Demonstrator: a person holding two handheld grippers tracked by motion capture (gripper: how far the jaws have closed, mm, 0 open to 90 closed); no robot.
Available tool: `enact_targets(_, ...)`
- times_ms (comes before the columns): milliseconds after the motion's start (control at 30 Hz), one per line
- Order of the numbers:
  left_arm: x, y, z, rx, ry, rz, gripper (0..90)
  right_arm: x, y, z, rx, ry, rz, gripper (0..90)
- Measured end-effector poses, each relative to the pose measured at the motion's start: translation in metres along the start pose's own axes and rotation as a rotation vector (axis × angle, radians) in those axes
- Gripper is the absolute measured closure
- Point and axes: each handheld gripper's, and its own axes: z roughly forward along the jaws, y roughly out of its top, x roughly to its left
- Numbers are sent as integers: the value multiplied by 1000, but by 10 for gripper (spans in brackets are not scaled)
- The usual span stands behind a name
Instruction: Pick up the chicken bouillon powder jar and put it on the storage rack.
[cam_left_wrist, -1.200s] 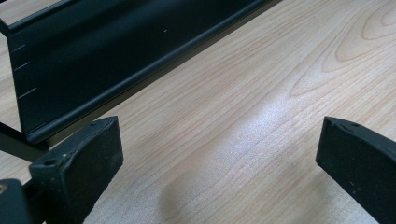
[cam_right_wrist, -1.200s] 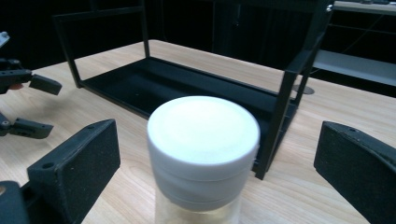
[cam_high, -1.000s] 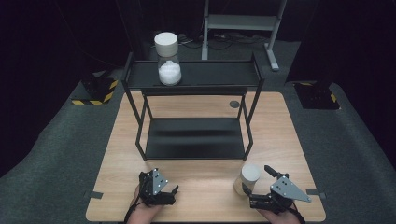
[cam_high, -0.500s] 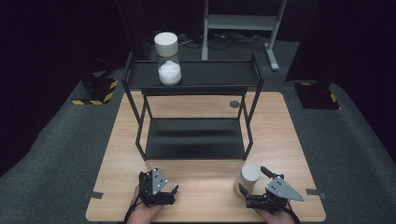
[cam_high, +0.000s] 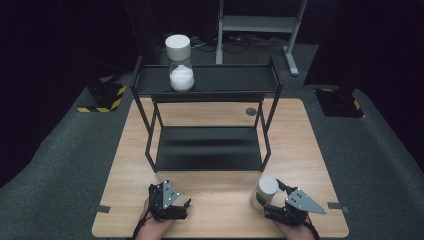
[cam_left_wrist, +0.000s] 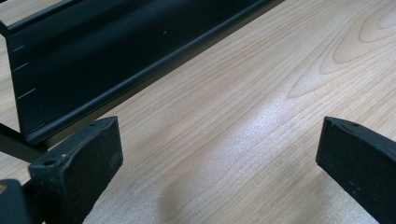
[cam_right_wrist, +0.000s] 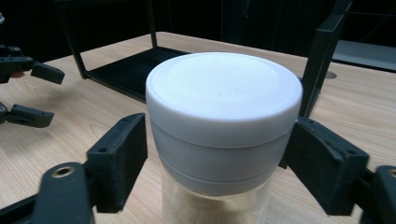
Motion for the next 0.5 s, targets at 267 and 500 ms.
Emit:
enact_targets(267, 0, 0, 0, 0, 0, 0, 9, 0, -4, 2, -2, -1, -12, 333)
enact_targets(500, 1, 0, 0, 0, -4, 2, 9, 0, -7, 2, -12, -2, -14, 340)
